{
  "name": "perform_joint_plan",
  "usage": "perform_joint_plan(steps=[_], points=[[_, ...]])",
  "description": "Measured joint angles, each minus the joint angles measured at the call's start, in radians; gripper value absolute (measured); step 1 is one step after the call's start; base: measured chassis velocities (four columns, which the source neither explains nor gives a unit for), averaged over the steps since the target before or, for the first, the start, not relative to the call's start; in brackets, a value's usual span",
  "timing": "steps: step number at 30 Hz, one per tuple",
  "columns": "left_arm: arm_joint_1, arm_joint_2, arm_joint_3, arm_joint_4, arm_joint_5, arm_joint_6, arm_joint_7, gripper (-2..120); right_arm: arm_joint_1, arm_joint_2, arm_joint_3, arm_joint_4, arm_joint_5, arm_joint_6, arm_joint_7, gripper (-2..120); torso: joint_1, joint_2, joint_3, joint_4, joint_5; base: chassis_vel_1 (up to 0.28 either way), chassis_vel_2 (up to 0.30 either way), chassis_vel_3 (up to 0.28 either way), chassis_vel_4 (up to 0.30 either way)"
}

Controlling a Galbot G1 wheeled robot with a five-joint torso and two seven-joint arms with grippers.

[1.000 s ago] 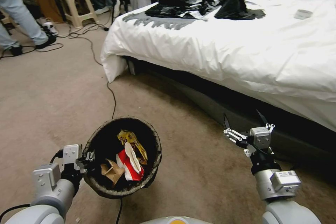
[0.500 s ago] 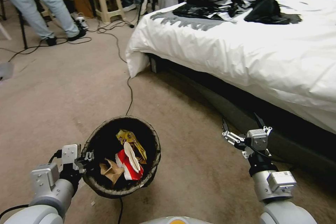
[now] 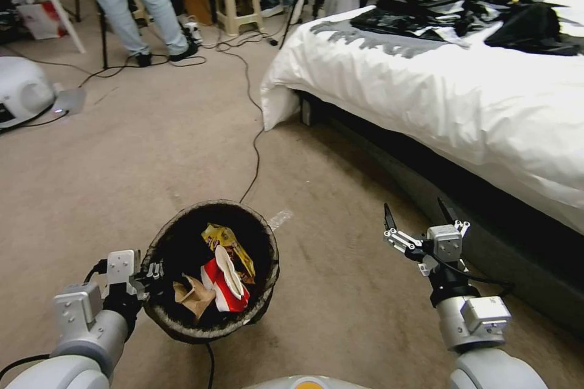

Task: Pick up the trash bin, then pick up the garbage from the floor and place it into the trash bin.

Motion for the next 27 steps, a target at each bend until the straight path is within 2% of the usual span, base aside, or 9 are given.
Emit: perform_joint_plan(steps=[20,27], points=[[-0.001,0.000,-0.001,0.000,-0.002,0.000,-0.001,1,0.002,0.000,-0.015,0.000,0.001,-0.009,0.004,100,0.000,0.000,0.000,0.0002,0.0001,0.071,0.073,0.068,0.074],[0.001,0.000,-0.003,0.000,0.000,0.000,-0.005,1,0.006,-0.001,-0.025,-0.001,0.002,-0.014,0.006,100,0.000,0.000,0.000,-0.0002,0.0000,0.004,0.009,0.010,0.010]])
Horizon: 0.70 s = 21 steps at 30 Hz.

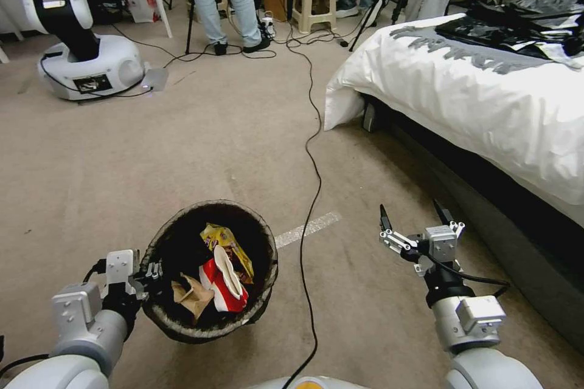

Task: Pick up the trash bin, then pick up the garbage from the floor and place it into the trash bin.

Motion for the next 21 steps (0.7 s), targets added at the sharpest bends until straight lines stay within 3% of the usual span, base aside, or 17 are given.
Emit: perform_joint_plan(steps=[9,13,21], points=[[0.004,-0.009,-0.031,0.000,-0.027,0.000,-0.025,1,0.009,-0.004,-0.008,0.000,0.002,-0.009,0.000,100,0.000,0.000,0.000,0.0002,0.0000,0.000,0.000,0.000,0.000],[0.009,-0.027,-0.099,0.000,-0.054,0.000,-0.023,1,0.011,-0.009,-0.008,0.000,0.004,-0.012,0.000,100,0.000,0.000,0.000,0.0002,0.0000,0.000,0.000,0.000,0.000],[0.035,-0.070,-0.278,0.000,-0.074,0.000,0.054,1,0.015,-0.009,-0.004,0.002,0.016,-0.019,0.007,100,0.000,0.000,0.000,0.0006,0.0000,0.000,0.000,0.000,0.000]])
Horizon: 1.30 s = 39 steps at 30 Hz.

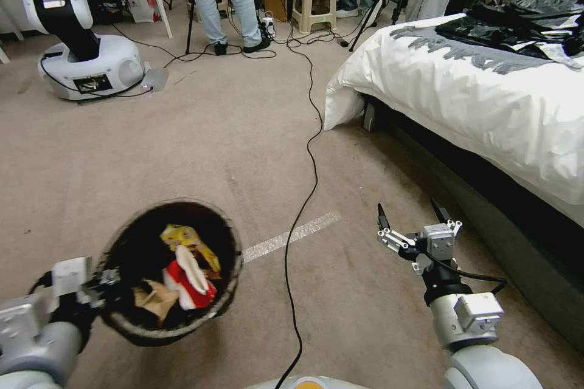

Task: Pick up the trash bin, then pick up the garbage from the floor and place it into the trash bin.

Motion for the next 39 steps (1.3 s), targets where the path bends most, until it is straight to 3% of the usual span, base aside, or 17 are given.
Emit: perform_joint_plan(steps=[39], points=[[0.009,0.009,0.067,0.000,0.019,0.000,0.006,1,0.008,0.051,-0.026,0.004,-0.014,-0.012,-0.002,100,0.000,0.000,0.000,-0.0003,0.0000,0.000,0.000,0.000,0.000]])
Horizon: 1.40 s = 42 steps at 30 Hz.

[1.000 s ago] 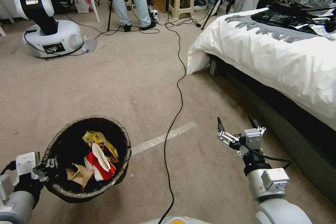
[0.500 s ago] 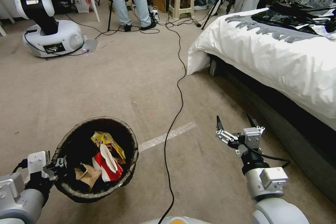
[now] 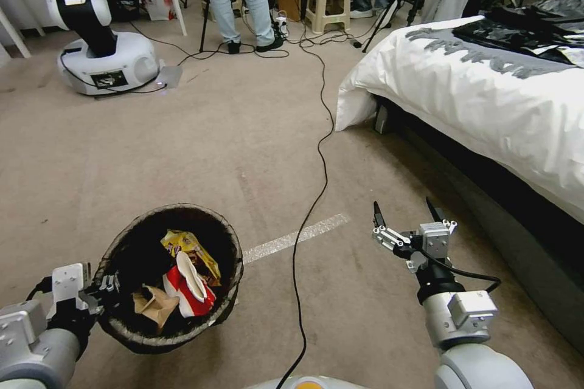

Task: Pick up the trash bin, then pick up the garbage from the floor and place it into the trash bin.

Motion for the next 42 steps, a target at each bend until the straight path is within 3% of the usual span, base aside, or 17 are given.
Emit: perform_joint_plan(steps=[35,42], points=[[-0.004,0.003,0.010,0.000,0.001,0.000,-0.002,1,-0.001,-0.003,0.006,0.002,0.005,0.000,0.001,100,0.000,0.000,0.000,0.0000,0.0000,0.032,0.033,0.029,0.033],[-0.023,0.024,0.066,0.000,-0.005,0.000,-0.059,1,-0.001,-0.004,0.005,0.001,0.006,-0.001,0.002,100,0.000,0.000,0.000,0.0001,0.0000,0.006,0.008,0.007,0.007]])
